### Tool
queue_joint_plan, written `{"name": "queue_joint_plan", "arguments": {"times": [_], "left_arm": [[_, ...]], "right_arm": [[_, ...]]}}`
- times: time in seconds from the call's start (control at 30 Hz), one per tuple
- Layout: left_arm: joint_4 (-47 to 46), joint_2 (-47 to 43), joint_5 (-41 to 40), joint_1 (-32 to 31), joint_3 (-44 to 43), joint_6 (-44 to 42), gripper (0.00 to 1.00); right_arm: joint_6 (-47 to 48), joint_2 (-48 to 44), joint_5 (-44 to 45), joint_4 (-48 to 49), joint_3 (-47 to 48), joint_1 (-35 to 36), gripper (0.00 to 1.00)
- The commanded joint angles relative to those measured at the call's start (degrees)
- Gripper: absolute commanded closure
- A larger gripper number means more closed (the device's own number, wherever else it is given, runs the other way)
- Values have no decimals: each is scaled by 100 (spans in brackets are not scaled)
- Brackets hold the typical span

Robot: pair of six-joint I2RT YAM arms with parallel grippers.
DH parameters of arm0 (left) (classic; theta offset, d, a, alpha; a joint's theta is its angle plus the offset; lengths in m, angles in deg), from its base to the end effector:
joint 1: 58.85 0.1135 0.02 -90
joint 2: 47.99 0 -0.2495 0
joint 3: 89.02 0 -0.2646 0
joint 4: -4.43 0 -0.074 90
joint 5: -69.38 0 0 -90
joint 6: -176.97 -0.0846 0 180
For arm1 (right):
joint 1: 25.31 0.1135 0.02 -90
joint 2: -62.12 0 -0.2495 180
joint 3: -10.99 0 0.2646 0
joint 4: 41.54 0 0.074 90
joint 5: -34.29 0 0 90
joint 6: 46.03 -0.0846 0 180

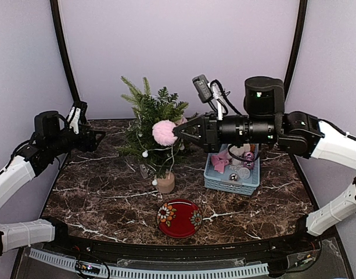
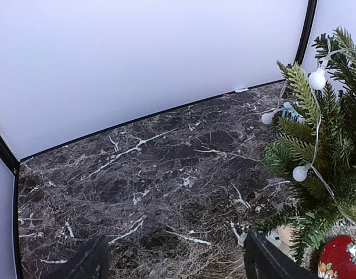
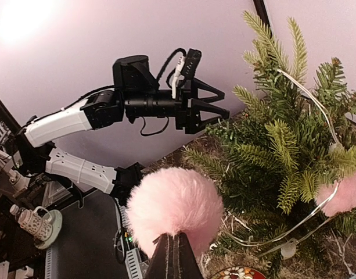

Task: Decorate the small christmas tree

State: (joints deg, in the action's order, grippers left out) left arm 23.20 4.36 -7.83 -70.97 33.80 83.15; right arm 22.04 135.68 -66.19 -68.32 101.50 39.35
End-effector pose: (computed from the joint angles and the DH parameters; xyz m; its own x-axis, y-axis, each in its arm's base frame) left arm 0.2729 -0.0778 0.2956 -0.2074 0.1110 -0.9719 0.4296 0.9030 0.0114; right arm 0.1390 0.3296 0.4031 -0.4283 -0.0465 -0.9024 -0.8683 0.2978 0.3968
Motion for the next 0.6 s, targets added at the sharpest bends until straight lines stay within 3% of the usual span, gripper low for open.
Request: {"name": "queue_joint_plan", "arguments": {"times": [0.0, 0.2, 0.57], "left_arm": [[-60, -160, -16, 17, 101, 30, 18], [-58, -190, -28, 17, 103, 21, 18], [-67, -224, -15, 17, 108, 21, 18]], "right_arm": [[70, 356, 977, -158, 455, 135, 100], [-68, 660, 1726, -344, 680, 159, 100], [-107, 1211, 2101, -850, 1125, 179, 100]]}}
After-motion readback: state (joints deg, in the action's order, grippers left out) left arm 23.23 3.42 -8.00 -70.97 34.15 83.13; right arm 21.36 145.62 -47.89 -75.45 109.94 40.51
